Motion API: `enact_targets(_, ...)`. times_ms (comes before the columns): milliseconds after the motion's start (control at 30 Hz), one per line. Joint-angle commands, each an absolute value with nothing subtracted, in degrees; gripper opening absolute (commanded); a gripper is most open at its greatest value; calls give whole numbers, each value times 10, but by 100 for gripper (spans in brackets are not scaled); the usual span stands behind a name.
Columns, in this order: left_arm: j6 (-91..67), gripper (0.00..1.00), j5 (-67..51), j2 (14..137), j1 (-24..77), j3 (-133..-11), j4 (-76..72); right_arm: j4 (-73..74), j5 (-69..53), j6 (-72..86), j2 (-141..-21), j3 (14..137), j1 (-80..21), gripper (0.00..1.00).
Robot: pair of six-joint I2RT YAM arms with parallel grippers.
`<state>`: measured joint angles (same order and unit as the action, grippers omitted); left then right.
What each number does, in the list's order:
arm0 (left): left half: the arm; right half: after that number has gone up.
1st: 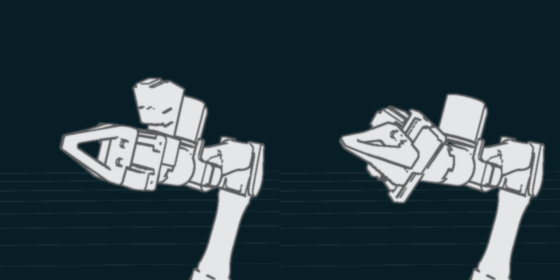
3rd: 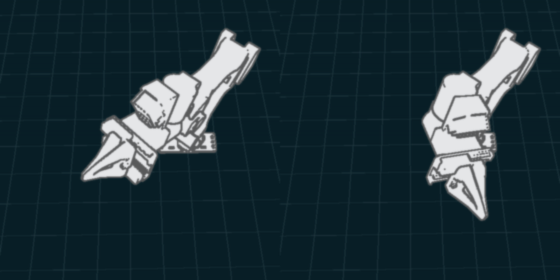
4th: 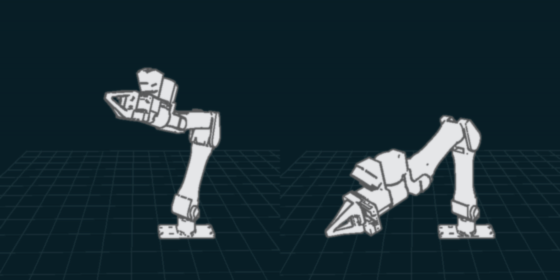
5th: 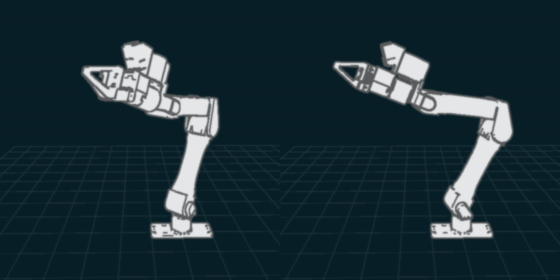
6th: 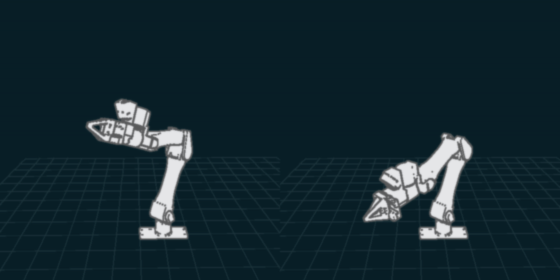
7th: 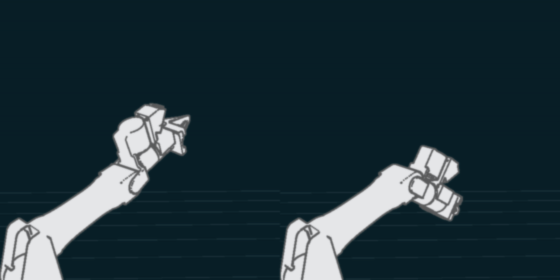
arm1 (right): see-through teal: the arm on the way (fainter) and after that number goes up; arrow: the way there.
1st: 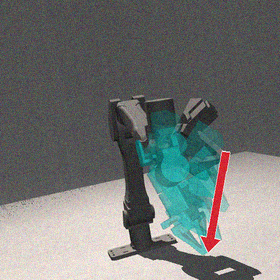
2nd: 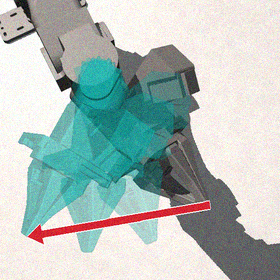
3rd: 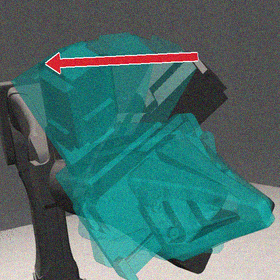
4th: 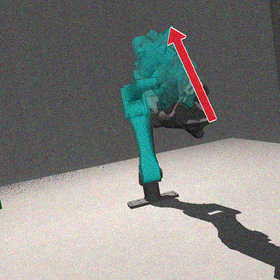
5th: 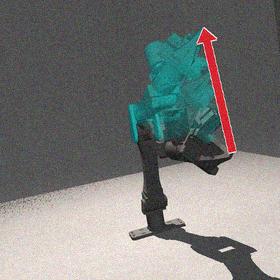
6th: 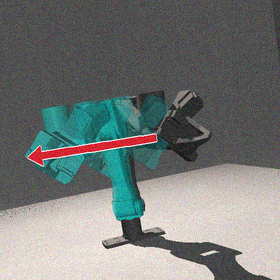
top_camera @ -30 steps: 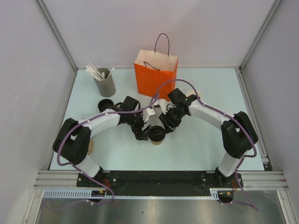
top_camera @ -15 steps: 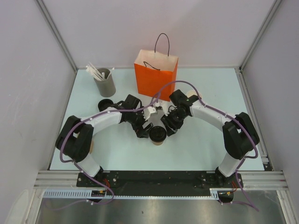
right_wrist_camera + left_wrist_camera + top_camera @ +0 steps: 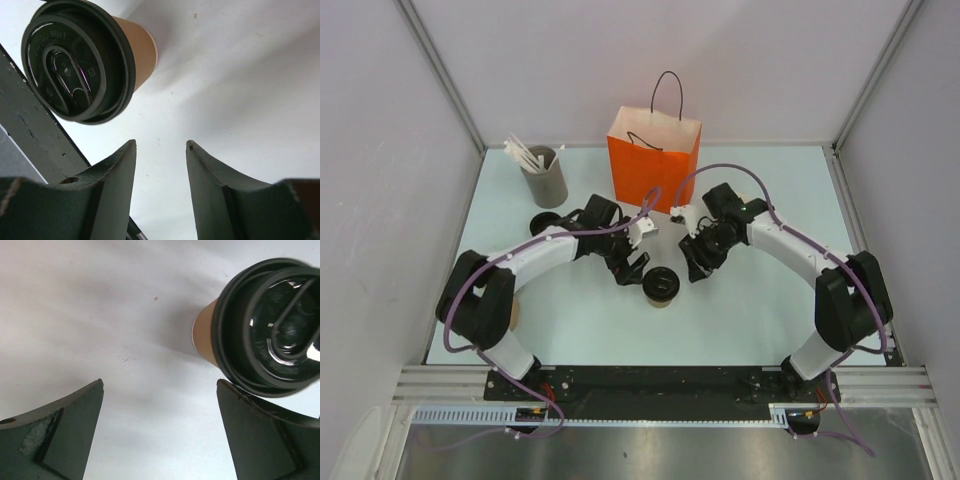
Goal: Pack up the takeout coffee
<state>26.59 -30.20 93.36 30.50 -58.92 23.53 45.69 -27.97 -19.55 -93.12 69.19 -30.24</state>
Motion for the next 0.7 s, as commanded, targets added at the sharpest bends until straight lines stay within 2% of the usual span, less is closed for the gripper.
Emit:
enact_targets(0, 284, 99, -332, 873, 295, -584, 227, 461, -290, -206, -874, 693, -299, 50)
enact_targets(200, 304, 99, -374, 846, 290, -571, 244, 464, -264, -251, -817, 694, -299, 50)
enact_targets(400, 319, 100, -419, 846, 292, -564, 265, 495, -216, -382, -733, 694, -311, 50)
enact_targets(533, 319, 99, -425, 856, 296, -559, 263, 519, -159, -459, -696, 694, -378, 57)
enact_targets(667, 306, 99, -420, 871, 299, -560, 254, 530, -165, -544, -693, 694, -407, 63)
